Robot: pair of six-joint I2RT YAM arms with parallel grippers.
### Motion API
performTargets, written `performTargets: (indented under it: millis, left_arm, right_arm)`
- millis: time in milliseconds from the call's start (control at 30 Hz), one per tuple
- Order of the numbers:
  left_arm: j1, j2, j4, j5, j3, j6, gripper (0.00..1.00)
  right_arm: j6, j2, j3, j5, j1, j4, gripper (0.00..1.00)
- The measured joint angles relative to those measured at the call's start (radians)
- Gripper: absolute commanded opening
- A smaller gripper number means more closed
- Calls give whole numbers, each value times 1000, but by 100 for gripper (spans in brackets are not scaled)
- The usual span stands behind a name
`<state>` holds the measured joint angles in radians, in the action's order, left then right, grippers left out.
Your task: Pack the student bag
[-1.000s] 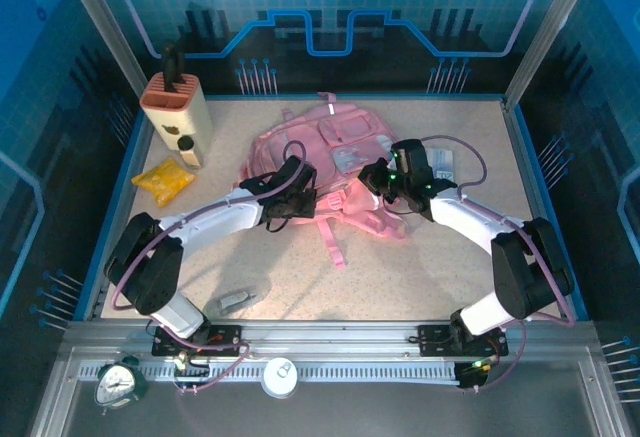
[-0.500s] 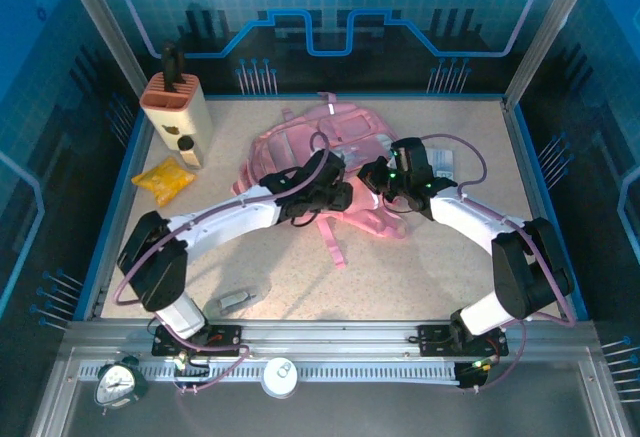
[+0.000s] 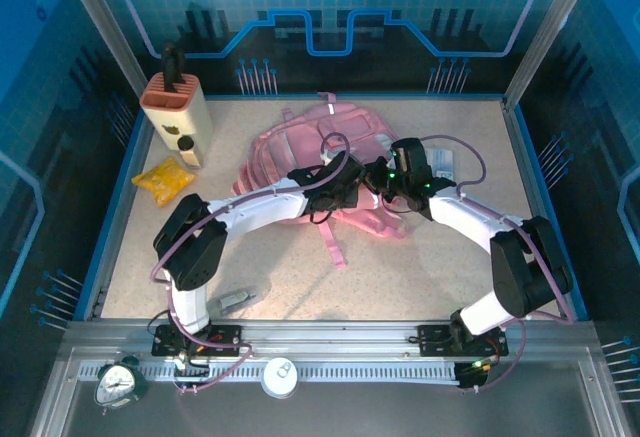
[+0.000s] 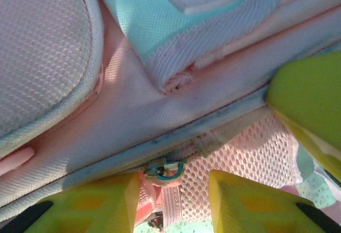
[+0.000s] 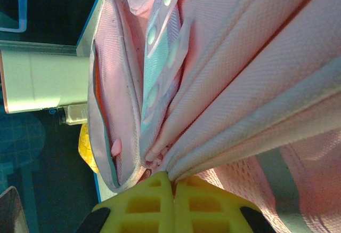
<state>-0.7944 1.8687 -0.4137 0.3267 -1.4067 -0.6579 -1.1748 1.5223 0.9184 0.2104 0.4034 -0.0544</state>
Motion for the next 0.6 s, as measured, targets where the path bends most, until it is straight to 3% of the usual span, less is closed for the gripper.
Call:
performTargets:
  millis: [167,333,600]
  left_arm:
    - [-9,39,-10,78,-28,-33,35]
    - [-14,53,-19,162,-40,-45,20]
    - [-14,42,-3,162,-26,-13,1]
  right_arm:
    - [-8,5,0,-1,3,-9,0]
    - [-11,6,0,-5,4,-23,0]
    - [-10,6,0,-7,4,-29,0]
